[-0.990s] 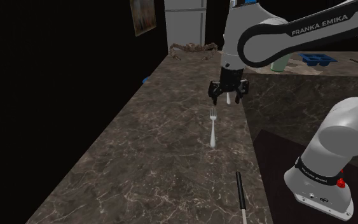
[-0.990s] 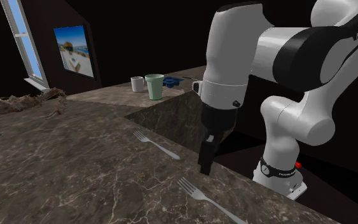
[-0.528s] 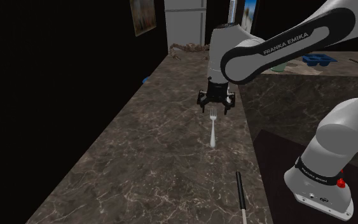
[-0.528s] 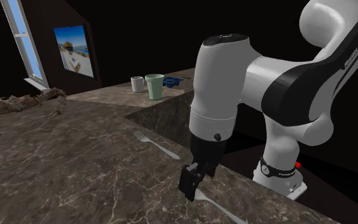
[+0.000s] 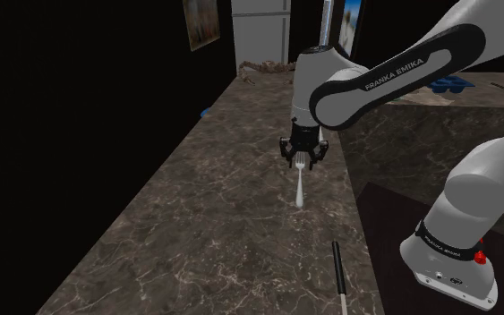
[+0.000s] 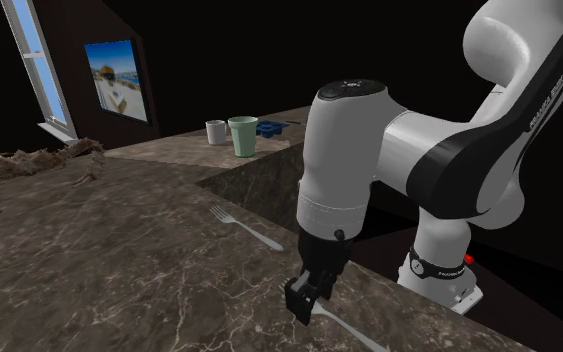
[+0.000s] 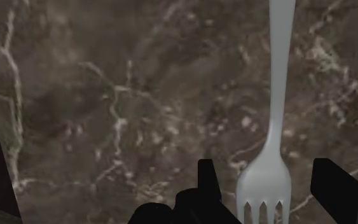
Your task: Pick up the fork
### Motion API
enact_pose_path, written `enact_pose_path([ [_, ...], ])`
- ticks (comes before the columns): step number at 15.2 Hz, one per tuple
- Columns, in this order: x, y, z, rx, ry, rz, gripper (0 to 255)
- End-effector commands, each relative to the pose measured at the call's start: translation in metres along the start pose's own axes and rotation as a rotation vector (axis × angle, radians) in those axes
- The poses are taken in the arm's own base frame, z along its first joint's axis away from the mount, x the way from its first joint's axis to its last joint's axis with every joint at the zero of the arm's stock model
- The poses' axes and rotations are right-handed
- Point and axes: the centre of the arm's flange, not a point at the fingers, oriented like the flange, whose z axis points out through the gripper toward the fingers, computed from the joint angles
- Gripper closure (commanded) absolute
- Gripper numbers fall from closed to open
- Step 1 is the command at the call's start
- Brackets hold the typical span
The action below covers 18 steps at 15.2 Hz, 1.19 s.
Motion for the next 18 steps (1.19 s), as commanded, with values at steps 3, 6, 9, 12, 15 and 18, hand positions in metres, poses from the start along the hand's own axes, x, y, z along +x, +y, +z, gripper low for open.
enact_pose_path([
  [3,0.000,0.000,0.002,0.003,0.000,0.000,255],
  [6,0.000,0.000,0.002,0.003,0.000,0.000,255],
  [9,0.000,-0.001,-0.003,0.003,0.000,0.000,255],
  [12,0.001,-0.001,-0.019,0.003,0.000,0.000,255],
  [15,0.002,-0.001,-0.035,0.003,0.000,0.000,255],
  [18,0.003,-0.002,-0.051,0.003,0.000,0.000,255],
])
